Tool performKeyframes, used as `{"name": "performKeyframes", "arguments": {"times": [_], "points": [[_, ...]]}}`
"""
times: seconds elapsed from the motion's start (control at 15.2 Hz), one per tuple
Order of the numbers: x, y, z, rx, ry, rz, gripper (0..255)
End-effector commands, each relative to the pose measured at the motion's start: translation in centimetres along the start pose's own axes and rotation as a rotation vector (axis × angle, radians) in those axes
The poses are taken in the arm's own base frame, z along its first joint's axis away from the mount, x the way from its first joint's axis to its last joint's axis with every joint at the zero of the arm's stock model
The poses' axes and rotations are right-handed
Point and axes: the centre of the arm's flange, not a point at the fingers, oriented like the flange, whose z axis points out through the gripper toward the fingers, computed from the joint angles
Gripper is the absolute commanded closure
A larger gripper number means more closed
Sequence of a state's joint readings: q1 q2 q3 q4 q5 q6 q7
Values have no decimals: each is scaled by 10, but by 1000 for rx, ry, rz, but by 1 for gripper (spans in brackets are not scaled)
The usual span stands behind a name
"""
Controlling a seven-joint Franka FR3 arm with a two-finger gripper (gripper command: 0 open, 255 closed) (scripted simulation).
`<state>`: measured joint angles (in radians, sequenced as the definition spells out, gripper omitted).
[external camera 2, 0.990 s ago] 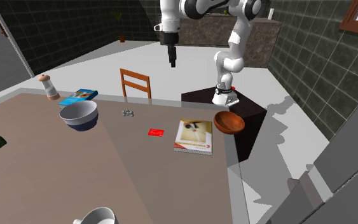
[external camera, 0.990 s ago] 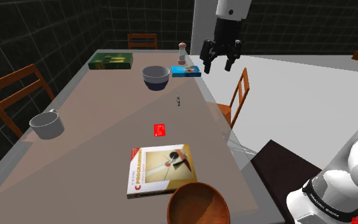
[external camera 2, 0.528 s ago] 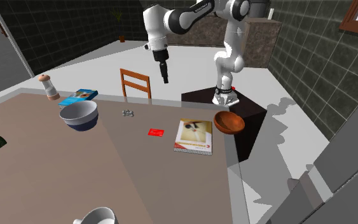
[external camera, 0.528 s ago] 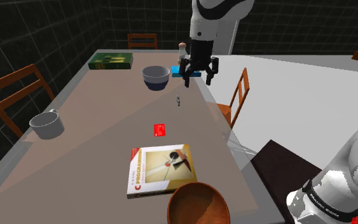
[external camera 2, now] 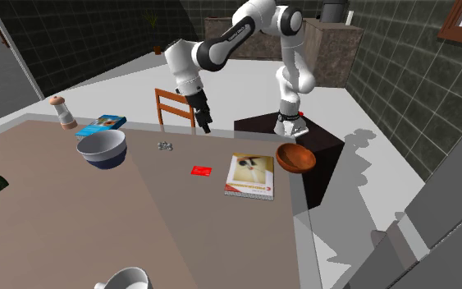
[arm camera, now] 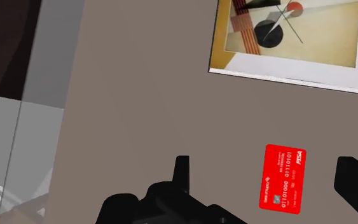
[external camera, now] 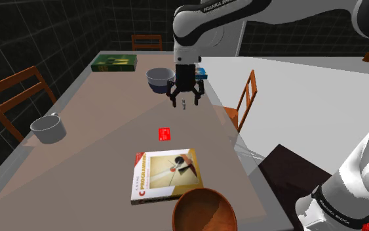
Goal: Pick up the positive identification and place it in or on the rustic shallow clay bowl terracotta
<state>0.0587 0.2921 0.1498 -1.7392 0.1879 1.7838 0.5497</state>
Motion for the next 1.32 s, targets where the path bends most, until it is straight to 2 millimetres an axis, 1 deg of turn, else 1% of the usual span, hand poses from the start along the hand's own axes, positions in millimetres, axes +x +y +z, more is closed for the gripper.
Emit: {"name": "performKeyframes", "arguments": {"times": [0.0,0.33,0.66,0.73,1.12,1.19,1.25], "points": [[21,-14,18,3,-42,23,0],[65,-44,70,11,-144,79,0],[104,-72,126,18,-246,136,0],[107,-74,129,19,-252,139,0],[99,-75,160,19,-252,139,0],[97,-75,168,19,-252,139,0],[97,-75,168,19,-252,139,0]]}}
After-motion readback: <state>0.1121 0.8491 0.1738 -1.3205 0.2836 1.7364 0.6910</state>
